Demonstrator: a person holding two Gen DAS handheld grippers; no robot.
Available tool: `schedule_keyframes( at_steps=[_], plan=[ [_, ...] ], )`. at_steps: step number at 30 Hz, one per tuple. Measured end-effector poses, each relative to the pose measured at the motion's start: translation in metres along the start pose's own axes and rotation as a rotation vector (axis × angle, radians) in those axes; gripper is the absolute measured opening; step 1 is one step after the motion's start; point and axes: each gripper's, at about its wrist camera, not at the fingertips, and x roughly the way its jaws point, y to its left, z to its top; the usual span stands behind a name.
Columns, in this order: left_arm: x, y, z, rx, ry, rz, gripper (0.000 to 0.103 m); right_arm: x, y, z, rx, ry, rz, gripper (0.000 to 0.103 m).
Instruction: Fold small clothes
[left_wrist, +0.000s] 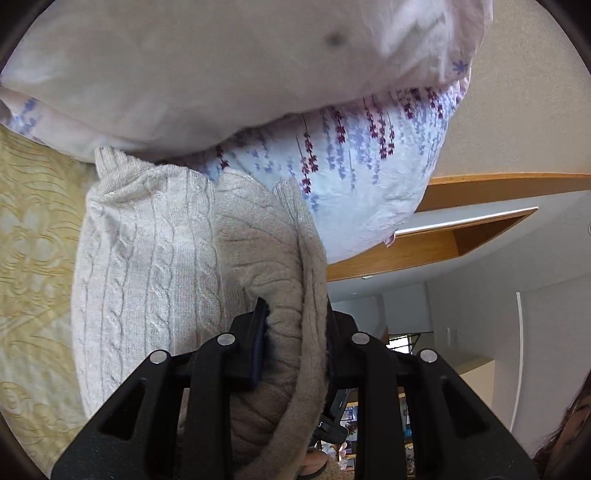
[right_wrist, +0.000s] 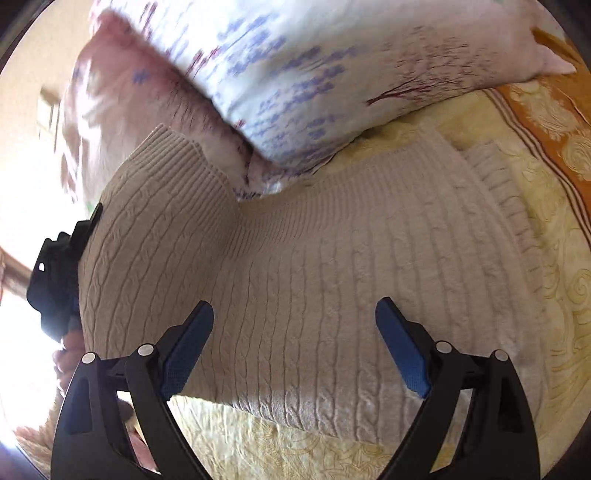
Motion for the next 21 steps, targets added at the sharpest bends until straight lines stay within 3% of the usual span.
schedule_keyframes(
  at_steps=[5, 8, 10, 13, 15, 21],
  plan=[
    [0.059, 0.015, -0.019, -0.043, 0.106, -0.009, 0.027, -0.026, -0.029, 0.010, 0.107, -0.072, 0.022, 0.093],
    [0.087, 0.040, -0.031, -0.106, 0.170, 0.059, 0.037, -0.034, -0.045, 0.010, 0.171, -0.082, 0.049, 0.093],
    [0.092, 0.044, -0.036, -0.130, 0.196, 0.035, 0.044, -0.035, -0.053, 0.010, 0.212, -0.067, 0.082, 0.093],
    [0.085, 0.026, -0.036, -0.056, 0.201, 0.006, 0.069, -0.034, -0.060, 0.010, 0.248, -0.063, 0.101, 0.092],
    [0.068, 0.009, -0.033, 0.033, 0.181, 0.026, 0.077, -0.035, -0.061, 0.010, 0.250, -0.055, 0.099, 0.082],
    [0.009, -0.010, -0.033, 0.231, 0.076, 0.278, 0.086, -0.012, -0.052, 0.018, 0.205, 0.013, 0.003, 0.068]
  ],
)
